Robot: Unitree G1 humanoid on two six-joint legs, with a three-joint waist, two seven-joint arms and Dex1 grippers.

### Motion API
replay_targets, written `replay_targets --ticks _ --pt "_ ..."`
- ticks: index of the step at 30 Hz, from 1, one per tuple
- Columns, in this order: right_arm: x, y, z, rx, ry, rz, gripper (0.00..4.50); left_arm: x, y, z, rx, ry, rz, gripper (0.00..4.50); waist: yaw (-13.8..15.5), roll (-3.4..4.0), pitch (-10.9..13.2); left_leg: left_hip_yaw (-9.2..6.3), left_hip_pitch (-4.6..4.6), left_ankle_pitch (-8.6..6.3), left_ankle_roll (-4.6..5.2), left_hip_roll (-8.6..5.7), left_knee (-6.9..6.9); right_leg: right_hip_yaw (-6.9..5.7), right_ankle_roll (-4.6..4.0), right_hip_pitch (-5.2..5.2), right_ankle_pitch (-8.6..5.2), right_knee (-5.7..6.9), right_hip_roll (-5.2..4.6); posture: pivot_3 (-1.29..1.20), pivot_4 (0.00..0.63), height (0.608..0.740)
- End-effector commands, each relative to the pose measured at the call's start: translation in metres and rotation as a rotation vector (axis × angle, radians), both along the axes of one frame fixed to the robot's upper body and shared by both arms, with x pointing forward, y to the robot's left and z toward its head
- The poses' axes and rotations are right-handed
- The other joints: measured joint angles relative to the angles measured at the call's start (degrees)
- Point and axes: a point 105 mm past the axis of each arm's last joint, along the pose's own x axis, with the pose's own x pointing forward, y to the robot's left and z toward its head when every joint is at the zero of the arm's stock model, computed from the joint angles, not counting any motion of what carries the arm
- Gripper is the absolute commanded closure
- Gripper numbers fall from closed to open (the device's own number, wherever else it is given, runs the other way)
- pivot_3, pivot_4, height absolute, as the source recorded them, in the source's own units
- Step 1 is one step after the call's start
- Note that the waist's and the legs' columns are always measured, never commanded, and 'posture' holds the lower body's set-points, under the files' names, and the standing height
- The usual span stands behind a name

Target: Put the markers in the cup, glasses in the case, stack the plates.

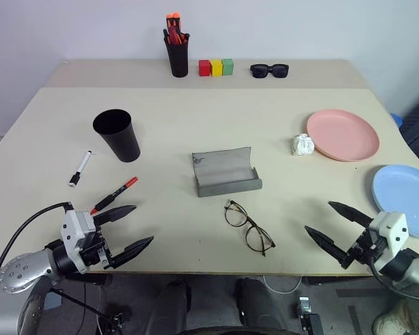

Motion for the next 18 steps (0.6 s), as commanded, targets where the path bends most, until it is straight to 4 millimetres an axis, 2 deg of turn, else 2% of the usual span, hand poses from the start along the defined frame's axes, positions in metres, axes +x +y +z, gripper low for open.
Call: replay_targets --ticks 1,4,8,10,14,18 --pt "0.004 0.003 0.001 -0.01 -0.042 0.027 0.06 0.001 -0.001 0.01 0.001 -0.036 0.017 0.01 -0.03 0.0 0.0 0.0 0.0 0.0 0.0 0.0 0.0 0.0 0.0 0.0 0.0 0.01 0.0 0.0 0.15 0.74" --pt "0.009 0.011 0.0 -0.016 -0.057 0.082 0.06 0.005 0.002 0.012 -0.02 -0.04 0.067 0.01 -0.09 0.01 0.0 0.0 0.02 0.0 0.0 0.0 -0.01 0.0 0.0 0.0 0.0 0.05 0.01 0.0 0.15 0.74" --pt "0.022 0.024 0.01 -0.012 -0.111 0.174 0.06 0.006 -0.002 0.01 -0.03 -0.023 0.094 0.01 -0.15 0.01 0.0 0.0 0.06 0.01 0.0 0.0 0.03 0.0 0.01 0.01 0.01 0.15 0.02 0.0 0.15 0.74" --pt "0.032 0.034 0.024 -0.021 -0.168 0.26 0.06 0.007 -0.009 0.011 -0.049 -0.016 0.111 0.01 -0.16 0.02 0.0 0.0 0.11 0.01 0.0 0.01 0.03 0.0 0.01 0.01 0.01 0.2 0.03 0.0 0.15 0.74" --pt "0.049 0.063 0.056 0.0 -0.277 0.403 0.06 0.015 -0.008 0.021 -0.115 0.002 0.208 0.01 -0.22 0.01 0.01 -0.02 0.14 0.01 0.01 0.01 0.04 0.01 0.02 0.03 0.02 0.24 0.05 0.0 0.15 0.74" --pt "0.056 0.089 0.063 -0.004 -0.297 0.541 0.06 0.027 0.0 0.039 -0.187 0.016 0.283 0.01 0.11 -0.03 0.03 -0.16 0.2 0.01 0.01 0.03 0.05 -0.02 0.09 0.03 -0.03 0.45 0.11 0.0 0.15 0.74"
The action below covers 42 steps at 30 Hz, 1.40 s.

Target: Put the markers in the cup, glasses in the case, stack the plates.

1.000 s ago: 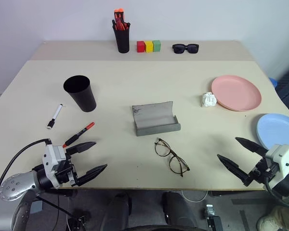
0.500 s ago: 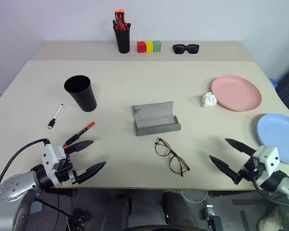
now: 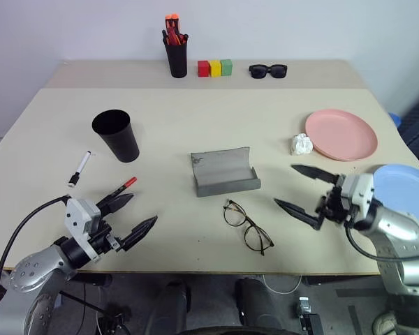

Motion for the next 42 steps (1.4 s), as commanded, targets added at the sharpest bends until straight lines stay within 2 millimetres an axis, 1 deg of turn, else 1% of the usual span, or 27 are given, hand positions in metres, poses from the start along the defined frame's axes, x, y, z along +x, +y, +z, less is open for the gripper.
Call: replay_targets --ticks 1,3,5,7,9,13,18,20,23,27,28,33,37,42 --pt "0.001 0.017 0.003 0.001 -0.001 0.103 0.06 0.011 0.009 0.026 -0.06 -0.015 0.083 0.01 0.15 -0.01 0.01 -0.04 0.0 0.0 0.0 0.0 0.0 -0.02 0.02 0.0 -0.02 0.04 0.0 0.0 0.15 0.74" --pt "0.003 0.022 0.002 0.005 0.015 0.132 0.06 0.017 0.015 0.031 -0.044 0.015 0.131 0.01 0.08 -0.02 0.02 -0.08 0.0 0.0 0.0 -0.01 0.01 -0.05 0.05 -0.01 -0.04 0.13 0.0 0.0 0.15 0.74" --pt "0.001 0.023 -0.004 -0.018 0.047 0.173 0.06 0.025 0.022 0.031 0.058 0.043 0.228 0.01 -0.08 -0.02 0.03 -0.08 0.01 0.0 0.0 -0.03 0.03 -0.03 0.05 -0.01 -0.03 0.17 0.0 0.0 0.15 0.74" --pt "0.001 0.023 -0.01 -0.036 0.097 0.198 0.06 0.031 0.026 0.035 0.1 0.073 0.244 0.01 -0.16 -0.02 0.03 -0.07 0.03 0.0 0.0 -0.03 0.03 -0.02 0.05 -0.01 -0.03 0.19 0.01 0.0 0.15 0.74" --pt "0.001 0.02 -0.014 -0.056 0.135 0.217 0.06 0.035 0.024 0.039 0.102 0.09 0.217 0.01 -0.2 -0.01 0.05 -0.07 0.05 0.01 0.0 -0.03 0.03 -0.02 0.05 -0.03 -0.03 0.23 0.03 0.0 0.15 0.74" --pt "-0.002 0.022 -0.009 -0.052 0.207 0.265 0.06 0.03 0.022 0.033 0.242 0.185 0.11 0.01 -0.5 -0.01 0.09 -0.06 0.05 0.01 0.0 -0.01 0.02 0.0 0.04 -0.07 -0.04 0.29 0.06 0.0 0.15 0.74" --pt "-0.003 0.022 -0.004 -0.075 0.228 0.307 0.06 0.036 0.029 0.03 0.334 0.221 0.108 0.01 -0.36 0.04 0.16 -0.05 0.05 0.01 0.0 0.02 -0.02 0.01 0.02 -0.1 -0.05 0.28 0.1 0.0 0.15 0.74" --pt "-0.002 0.027 0.005 -0.061 0.212 0.325 0.06 0.042 0.037 0.025 0.373 0.26 0.131 0.01 -0.34 0.01 0.18 -0.05 0.05 0.01 0.0 0.02 -0.01 0.01 0.02 -0.1 -0.04 0.28 0.1 0.0 0.15 0.74" --pt "-0.001 0.032 0.015 -0.038 0.17 0.344 0.06 0.049 0.047 0.021 0.38 0.307 0.169 0.01 -0.4 0.01 0.24 -0.05 0.04 0.01 -0.01 0.02 0.0 0.01 0.02 -0.11 -0.04 0.29 0.11 0.0 0.15 0.74" --pt "0.0 0.037 0.021 -0.019 0.117 0.353 0.06 0.058 0.051 0.02 0.374 0.323 0.211 0.01 -0.38 -0.05 0.29 -0.06 -0.03 0.01 -0.01 0.02 -0.03 0.01 0.07 -0.17 -0.03 0.27 0.1 0.0 0.15 0.74" --pt "0.0 0.038 0.021 -0.018 0.112 0.354 0.06 0.059 0.052 0.02 0.373 0.327 0.218 0.01 -0.37 -0.05 0.32 -0.06 -0.05 0.01 -0.01 0.02 -0.04 0.01 0.21 -0.19 0.04 0.27 0.1 0.0 0.15 0.74" --pt "0.002 0.042 0.018 -0.034 0.094 0.354 0.06 0.066 0.051 0.016 0.396 0.353 0.236 0.01 -0.35 -0.1 0.46 -0.06 -0.1 0.01 -0.02 0.02 -0.02 0.01 0.23 -0.27 0.07 0.32 0.1 0.0 0.15 0.74" --pt "0.002 0.044 0.018 -0.038 0.089 0.354 0.06 0.069 0.058 0.005 0.415 0.424 0.288 0.01 -0.45 -0.09 0.49 -0.06 -0.1 0.02 -0.02 0.02 -0.02 0.01 0.25 -0.28 0.07 0.33 0.1 0.0 0.15 0.74" --pt "0.002 0.045 0.02 -0.038 0.081 0.347 0.06 0.073 0.061 -0.007 0.421 0.514 0.316 0.01 -0.42 -0.11 0.5 -0.06 -0.1 0.02 -0.02 0.02 -0.01 0.01 0.26 -0.31 0.08 0.36 0.11 0.0 0.15 0.74"
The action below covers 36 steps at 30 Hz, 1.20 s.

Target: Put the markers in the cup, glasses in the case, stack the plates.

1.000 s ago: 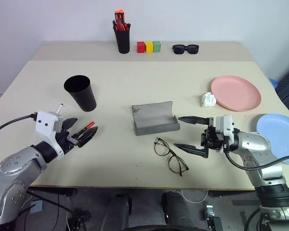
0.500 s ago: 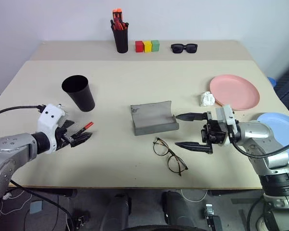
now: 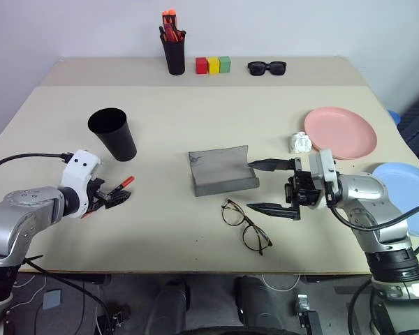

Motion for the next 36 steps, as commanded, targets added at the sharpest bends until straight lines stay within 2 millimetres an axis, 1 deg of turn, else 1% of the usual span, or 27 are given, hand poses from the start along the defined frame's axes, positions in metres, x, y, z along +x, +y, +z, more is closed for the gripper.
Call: replay_targets --ticks 1,4,7,11,12,15,18,20,25,28,30,32,34,36 --pt "-0.003 0.003 0.012 0.005 -0.064 0.013 0.06 0.003 0.004 -0.005 0.027 0.049 0.037 0.01 0.06 0.0 0.0 0.0 0.0 0.0 0.0 0.0 0.0 0.0 0.0 0.0 0.0 0.0 0.0 0.0 0.15 0.74" --pt "-0.002 0.003 0.013 0.006 -0.071 0.004 0.06 0.004 0.01 -0.014 0.072 0.111 0.067 0.01 0.1 0.0 0.0 0.0 0.0 0.0 0.0 -0.01 0.02 0.0 0.01 0.01 0.0 0.01 0.0 0.0 0.15 0.74" --pt "-0.004 0.003 0.014 0.007 -0.072 -0.001 0.0 0.005 0.007 -0.014 0.047 0.154 0.058 0.72 0.06 0.01 0.0 0.0 0.03 0.0 0.0 -0.01 0.02 0.0 0.01 0.01 0.0 0.06 0.0 0.0 0.15 0.74" --pt "-0.006 0.003 0.013 0.01 -0.071 -0.012 0.0 0.008 0.001 -0.015 0.047 0.181 0.034 2.56 0.02 0.01 0.0 0.0 0.04 0.01 -0.01 -0.01 0.02 0.0 0.02 0.01 0.0 0.08 0.0 0.0 0.15 0.74" --pt "-0.006 0.003 0.013 0.01 -0.07 -0.014 0.0 0.008 0.0 -0.015 0.046 0.185 0.026 3.13 0.02 0.01 0.0 0.0 0.04 0.01 -0.01 -0.01 0.02 0.0 0.02 0.02 0.0 0.07 0.0 0.0 0.15 0.74" --pt "-0.006 0.002 0.012 0.009 -0.068 -0.023 0.0 0.005 -0.006 -0.014 0.033 0.191 0.004 4.41 0.04 0.01 0.0 0.0 0.04 0.01 -0.01 -0.01 0.02 0.0 0.03 0.02 0.0 0.07 0.0 0.0 0.15 0.74" --pt "-0.006 0.001 0.011 0.008 -0.067 -0.031 0.0 0.0 -0.018 -0.008 0.006 0.184 -0.054 4.41 0.02 0.01 0.0 0.0 0.03 0.01 -0.01 -0.01 0.02 0.0 0.03 0.02 0.0 0.07 0.0 0.0 0.15 0.74" --pt "-0.004 0.0 0.011 0.009 -0.067 -0.039 0.0 -0.003 -0.033 0.002 -0.027 0.129 -0.132 4.41 0.02 0.01 0.0 0.0 0.03 0.01 -0.01 -0.01 0.02 0.01 0.03 0.02 0.01 0.06 0.0 0.0 0.15 0.74" --pt "-0.002 0.001 0.01 0.014 -0.069 -0.05 0.0 -0.009 -0.08 0.042 -0.096 -0.114 -0.35 4.41 0.19 -0.1 0.07 -0.01 -0.02 0.03 -0.04 0.0 0.04 0.01 0.01 0.0 0.01 0.06 -0.01 0.0 0.15 0.74" --pt "0.001 0.003 0.011 0.019 -0.076 -0.052 0.0 -0.002 -0.096 0.071 -0.102 -0.326 -0.392 4.41 0.22 -0.1 0.07 -0.01 -0.04 0.04 -0.06 0.0 0.08 0.01 0.0 0.0 0.01 0.05 -0.01 0.0 0.15 0.74" --pt "0.003 0.004 0.013 0.024 -0.085 -0.054 0.0 0.009 -0.098 0.093 -0.113 -0.477 -0.356 4.41 0.26 -0.1 0.07 -0.01 -0.04 0.04 -0.07 0.0 0.09 0.01 0.0 0.0 0.01 0.05 -0.01 0.0 0.15 0.74" --pt "0.005 0.005 0.014 0.029 -0.095 -0.056 0.0 0.02 -0.094 0.119 -0.143 -0.654 -0.278 4.41 0.26 -0.11 0.08 -0.01 -0.05 0.05 -0.08 -0.01 0.13 0.01 -0.01 0.01 0.02 0.05 0.0 0.0 0.15 0.74" --pt "0.007 0.006 0.016 0.035 -0.099 -0.057 0.0 0.031 -0.085 0.139 -0.17 -0.791 -0.173 4.41 0.23 -0.11 0.08 -0.01 -0.07 0.05 -0.08 -0.01 0.19 0.01 0.01 0.01 0.04 0.05 0.0 0.0 0.15 0.74" --pt "0.011 0.008 0.018 0.054 -0.109 -0.06 0.0 0.042 -0.071 0.159 -0.167 -0.942 -0.043 4.41 0.09 -0.12 0.09 -0.01 -0.08 0.05 -0.08 -0.01 0.2 0.01 0.19 0.0 0.15 0.03 0.01 0.0 0.15 0.74"
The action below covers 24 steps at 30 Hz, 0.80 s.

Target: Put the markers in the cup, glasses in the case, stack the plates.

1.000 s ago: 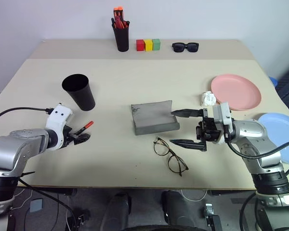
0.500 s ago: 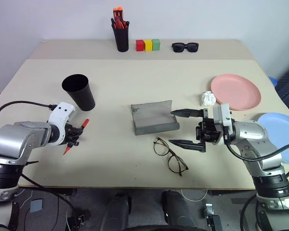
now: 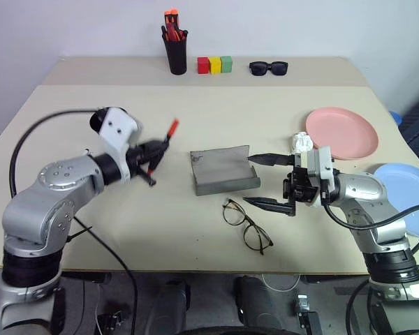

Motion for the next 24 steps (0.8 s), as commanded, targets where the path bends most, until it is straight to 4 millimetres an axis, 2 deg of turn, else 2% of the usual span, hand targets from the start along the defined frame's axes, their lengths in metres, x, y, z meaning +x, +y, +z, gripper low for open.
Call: replay_targets --ticks 1,5,8,13,24 --pt "0.005 0.004 0.011 0.036 -0.053 0.001 0.0 0.013 0.031 0.039 -0.078 -0.245 0.227 4.41 -0.02 0.01 0.0 0.0 0.0 0.0 0.0 0.0 0.01 0.0 0.01 0.0 0.0 0.0 0.0 0.0 0.15 0.74" --pt "0.012 0.012 0.019 0.086 -0.074 -0.002 0.0 0.03 0.052 0.059 -0.124 -0.391 0.429 4.41 0.13 0.0 0.0 0.0 -0.03 0.0 0.0 -0.01 0.09 0.0 0.06 0.01 0.04 0.0 0.0 0.0 0.15 0.74" --pt "0.015 0.015 0.023 0.11 -0.086 -0.007 0.0 0.036 0.06 0.063 -0.12 -0.443 0.507 4.41 0.15 0.0 0.0 -0.01 -0.11 0.0 0.0 -0.04 0.22 0.0 0.14 0.01 0.09 -0.01 0.0 0.0 0.15 0.74" --pt "0.02 0.021 0.028 0.131 -0.101 -0.004 0.0 0.042 0.069 0.053 -0.092 -0.456 0.58 4.41 0.12 0.0 0.0 0.0 -0.12 0.0 0.0 -0.06 0.24 0.02 0.2 0.0 0.13 -0.01 -0.01 0.0 0.15 0.74" --pt "0.023 0.026 0.034 0.179 -0.105 -0.013 0.0 0.043 0.063 0.031 -0.076 -0.471 0.589 4.41 0.1 0.0 0.0 -0.01 -0.12 0.0 0.0 -0.05 0.26 0.02 0.2 0.0 0.13 0.01 0.0 0.0 0.15 0.74"
